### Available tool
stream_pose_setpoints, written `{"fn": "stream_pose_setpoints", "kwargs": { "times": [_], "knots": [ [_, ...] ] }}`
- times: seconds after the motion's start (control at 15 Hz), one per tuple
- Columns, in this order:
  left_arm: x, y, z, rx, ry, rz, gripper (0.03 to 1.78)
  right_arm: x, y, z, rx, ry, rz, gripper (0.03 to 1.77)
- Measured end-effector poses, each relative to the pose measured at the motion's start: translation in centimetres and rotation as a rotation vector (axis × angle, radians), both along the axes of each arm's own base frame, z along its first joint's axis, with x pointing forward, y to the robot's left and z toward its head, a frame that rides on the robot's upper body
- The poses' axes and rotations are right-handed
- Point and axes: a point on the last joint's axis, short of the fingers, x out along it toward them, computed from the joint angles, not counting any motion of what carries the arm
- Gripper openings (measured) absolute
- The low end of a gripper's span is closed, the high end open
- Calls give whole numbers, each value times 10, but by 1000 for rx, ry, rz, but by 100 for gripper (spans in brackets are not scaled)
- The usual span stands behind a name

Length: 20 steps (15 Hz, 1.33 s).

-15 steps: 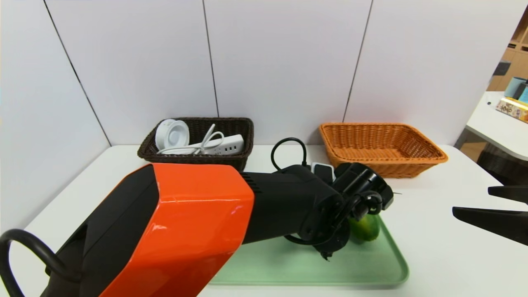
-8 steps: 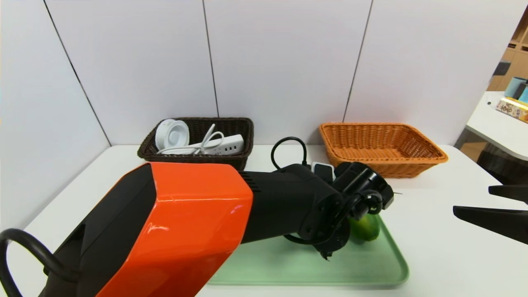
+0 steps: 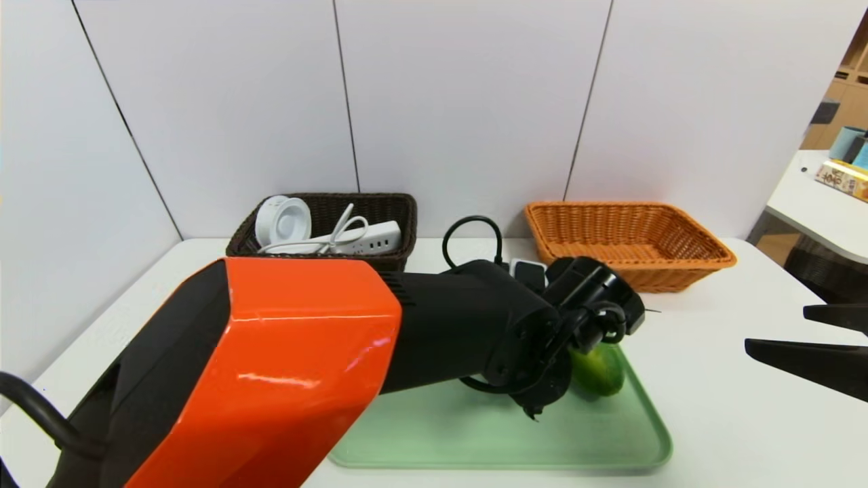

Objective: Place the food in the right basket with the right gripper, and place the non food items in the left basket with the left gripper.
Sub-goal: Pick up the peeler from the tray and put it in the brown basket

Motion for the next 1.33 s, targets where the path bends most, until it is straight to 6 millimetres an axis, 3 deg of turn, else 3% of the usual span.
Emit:
{"fn": "stream_pose_setpoints", "kwargs": {
  "times": [0.47, 0.67, 1.0, 1.33],
  "knots": [
    [13, 29, 34, 25, -59, 46, 26, 0, 0, 0, 0, 0, 1, 170],
    [16, 51, 58, 43, -77, 51, 26, 0, 0, 1, 1, -1, 2, 170],
    [28, 107, 112, 110, -153, 2, 26, 1, 0, 1, 1, 0, 3, 170],
    [50, 172, 146, 119, -160, -140, 26, 1, 1, -1, -2, 6, 2, 170]
  ]
}}
